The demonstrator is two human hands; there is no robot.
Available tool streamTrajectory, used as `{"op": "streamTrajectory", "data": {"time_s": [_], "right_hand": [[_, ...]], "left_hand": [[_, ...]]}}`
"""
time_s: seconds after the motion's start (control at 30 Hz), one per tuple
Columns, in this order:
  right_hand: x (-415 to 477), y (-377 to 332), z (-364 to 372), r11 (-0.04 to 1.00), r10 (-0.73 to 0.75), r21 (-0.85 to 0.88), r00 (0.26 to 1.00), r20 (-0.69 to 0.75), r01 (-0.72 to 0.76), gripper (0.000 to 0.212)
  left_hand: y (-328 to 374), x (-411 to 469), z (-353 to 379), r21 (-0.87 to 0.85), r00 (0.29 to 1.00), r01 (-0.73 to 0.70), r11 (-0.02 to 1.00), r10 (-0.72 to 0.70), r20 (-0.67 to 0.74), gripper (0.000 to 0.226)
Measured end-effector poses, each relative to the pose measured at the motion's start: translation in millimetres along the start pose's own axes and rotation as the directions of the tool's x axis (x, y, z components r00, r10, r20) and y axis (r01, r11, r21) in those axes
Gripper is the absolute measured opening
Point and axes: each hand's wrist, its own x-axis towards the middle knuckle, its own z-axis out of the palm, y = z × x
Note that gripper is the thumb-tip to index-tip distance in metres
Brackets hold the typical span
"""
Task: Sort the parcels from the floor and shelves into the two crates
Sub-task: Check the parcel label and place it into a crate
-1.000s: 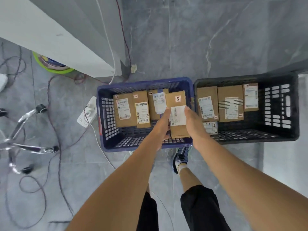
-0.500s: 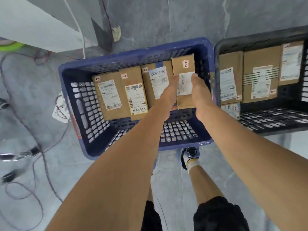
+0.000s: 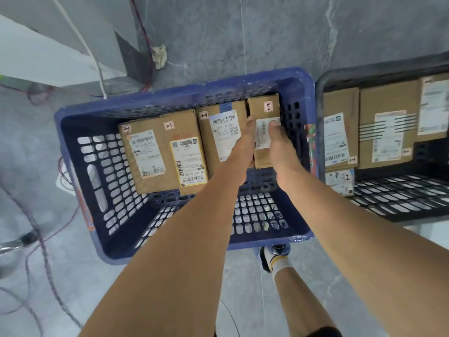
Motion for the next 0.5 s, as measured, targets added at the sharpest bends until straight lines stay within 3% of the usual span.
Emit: {"op": "streamTrajectory", "data": {"time_s": [0.13, 0.27, 0.5], "right_hand": [[5.6, 10.0, -3.9, 0.999, -0.027, -0.032, 0.999, 0.041, 0.029, 0.057], [7.1, 10.1, -6.6, 0.999, -0.019, -0.035, 0.999, 0.043, 0.020, 0.076], [-49.1, -28.3, -22.3, 0.990, -0.082, 0.120, 0.994, 0.078, 0.072, 0.092]], "left_hand": [[-3.0, 6.1, 1.5, -0.024, 1.000, -0.008, 1.000, 0.007, -0.011, 0.065], [-1.7, 1.2, -3.3, -0.037, 0.998, -0.022, 0.999, 0.020, -0.059, 0.065], [29.1, -73.9, -2.7, -0.065, 0.994, -0.109, 0.992, 0.110, 0.013, 0.078]]}}
